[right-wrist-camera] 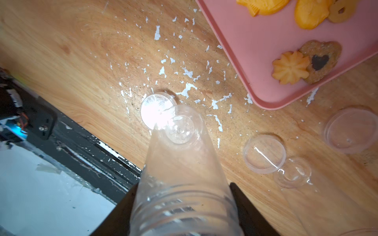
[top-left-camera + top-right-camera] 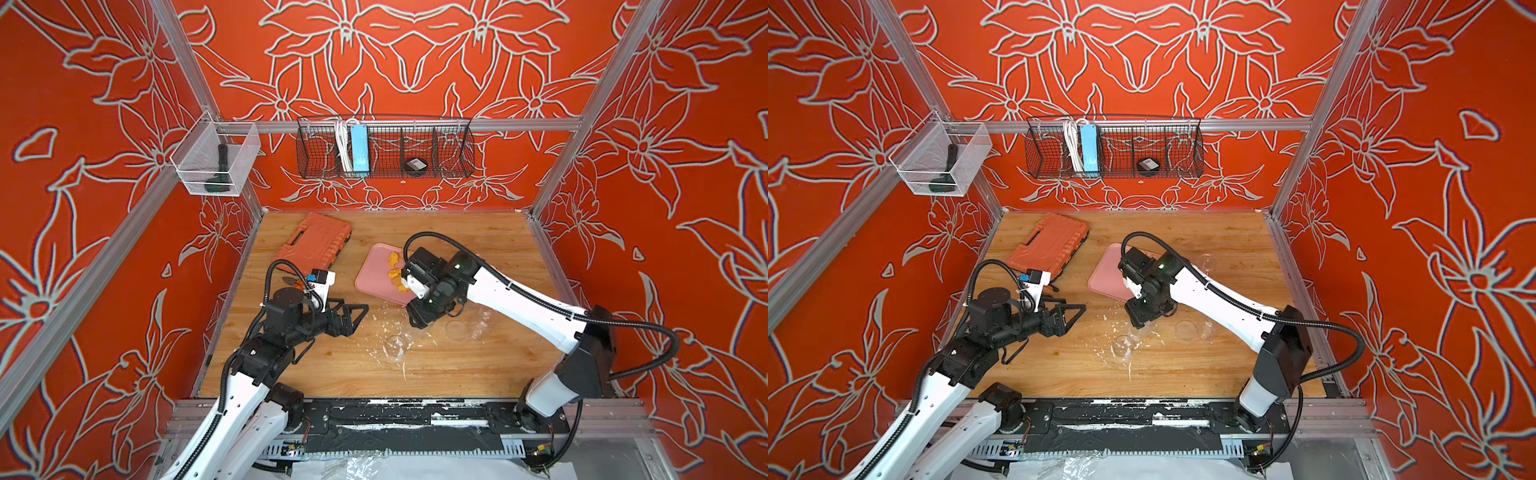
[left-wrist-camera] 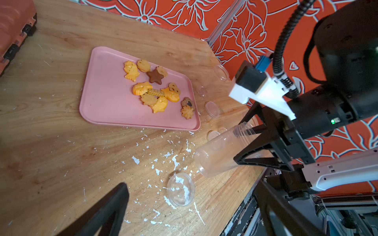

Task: Pour the cookies out of the jar
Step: Place the jar at the center of the board.

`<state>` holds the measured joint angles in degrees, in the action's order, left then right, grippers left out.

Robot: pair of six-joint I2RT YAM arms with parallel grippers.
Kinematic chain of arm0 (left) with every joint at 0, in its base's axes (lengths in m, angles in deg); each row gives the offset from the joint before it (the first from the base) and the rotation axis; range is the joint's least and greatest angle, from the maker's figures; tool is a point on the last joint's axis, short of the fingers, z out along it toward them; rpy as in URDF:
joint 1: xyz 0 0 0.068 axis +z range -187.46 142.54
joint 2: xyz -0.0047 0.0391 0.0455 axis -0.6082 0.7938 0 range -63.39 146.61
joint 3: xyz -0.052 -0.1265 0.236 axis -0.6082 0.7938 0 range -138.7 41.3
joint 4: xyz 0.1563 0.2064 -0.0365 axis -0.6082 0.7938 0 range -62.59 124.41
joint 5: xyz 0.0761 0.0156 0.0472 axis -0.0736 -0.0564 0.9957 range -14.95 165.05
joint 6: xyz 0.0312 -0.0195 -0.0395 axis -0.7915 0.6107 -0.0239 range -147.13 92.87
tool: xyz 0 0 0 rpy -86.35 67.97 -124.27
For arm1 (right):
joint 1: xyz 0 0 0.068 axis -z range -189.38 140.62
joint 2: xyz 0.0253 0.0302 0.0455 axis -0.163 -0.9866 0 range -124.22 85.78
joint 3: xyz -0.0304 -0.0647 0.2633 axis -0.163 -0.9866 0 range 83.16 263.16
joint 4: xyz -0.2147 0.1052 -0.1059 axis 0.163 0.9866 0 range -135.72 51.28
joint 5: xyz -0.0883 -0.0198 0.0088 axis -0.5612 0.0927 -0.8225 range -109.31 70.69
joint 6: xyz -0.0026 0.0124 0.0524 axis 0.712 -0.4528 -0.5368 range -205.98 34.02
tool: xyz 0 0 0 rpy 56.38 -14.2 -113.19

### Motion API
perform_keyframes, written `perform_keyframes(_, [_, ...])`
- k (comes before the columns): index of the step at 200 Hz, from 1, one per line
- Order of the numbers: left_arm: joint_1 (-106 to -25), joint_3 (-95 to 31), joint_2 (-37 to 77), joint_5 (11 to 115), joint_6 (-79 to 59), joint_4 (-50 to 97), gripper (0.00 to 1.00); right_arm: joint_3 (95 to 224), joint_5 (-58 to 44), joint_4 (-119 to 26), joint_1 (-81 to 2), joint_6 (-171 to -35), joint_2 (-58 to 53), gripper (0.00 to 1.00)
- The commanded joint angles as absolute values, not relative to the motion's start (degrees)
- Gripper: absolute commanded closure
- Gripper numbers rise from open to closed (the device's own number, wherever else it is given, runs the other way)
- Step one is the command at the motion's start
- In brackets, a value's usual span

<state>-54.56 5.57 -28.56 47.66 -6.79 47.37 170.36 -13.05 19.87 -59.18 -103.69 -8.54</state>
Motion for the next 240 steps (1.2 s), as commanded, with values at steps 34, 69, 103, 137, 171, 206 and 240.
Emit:
perform_keyframes(34, [-53.9, 6.2, -29.0, 46.9, -7.3, 45.3, 0.02, 174.1, -22.3, 23.0, -61.7, -102.9, -14.6, 0.54])
perform_keyframes(69, [-53.9, 6.5, -29.8, 47.5, -7.0, 45.2, 0.02, 173.9, -23.3, 21.4, -61.8, -102.4, -15.7, 0.54])
perform_keyframes(103, [-53.9, 6.6, -29.7, 47.8, -6.9, 45.1, 0.02, 173.5, -23.6, 20.0, -61.8, -102.2, -16.7, 0.54])
perform_keyframes(137, [-53.9, 6.8, -29.9, 47.8, -6.8, 45.0, 0.02, 172.9, -22.5, 18.1, -61.8, -102.3, -17.5, 0.54])
perform_keyframes(171, [-53.9, 6.8, -30.0, 47.6, -6.8, 44.7, 0.02, 172.9, -22.9, 17.6, -61.8, -102.2, -18.6, 0.53])
perform_keyframes(206, [-53.9, 7.0, -29.9, 47.4, -6.8, 44.5, 0.02, 172.3, -23.4, 17.3, -61.8, -101.9, -19.5, 0.52])
perform_keyframes(240, [-53.9, 7.0, -29.6, 47.0, -6.9, 44.4, 0.02, 171.6, -23.5, 16.9, -61.8, -102.0, -19.8, 0.49])
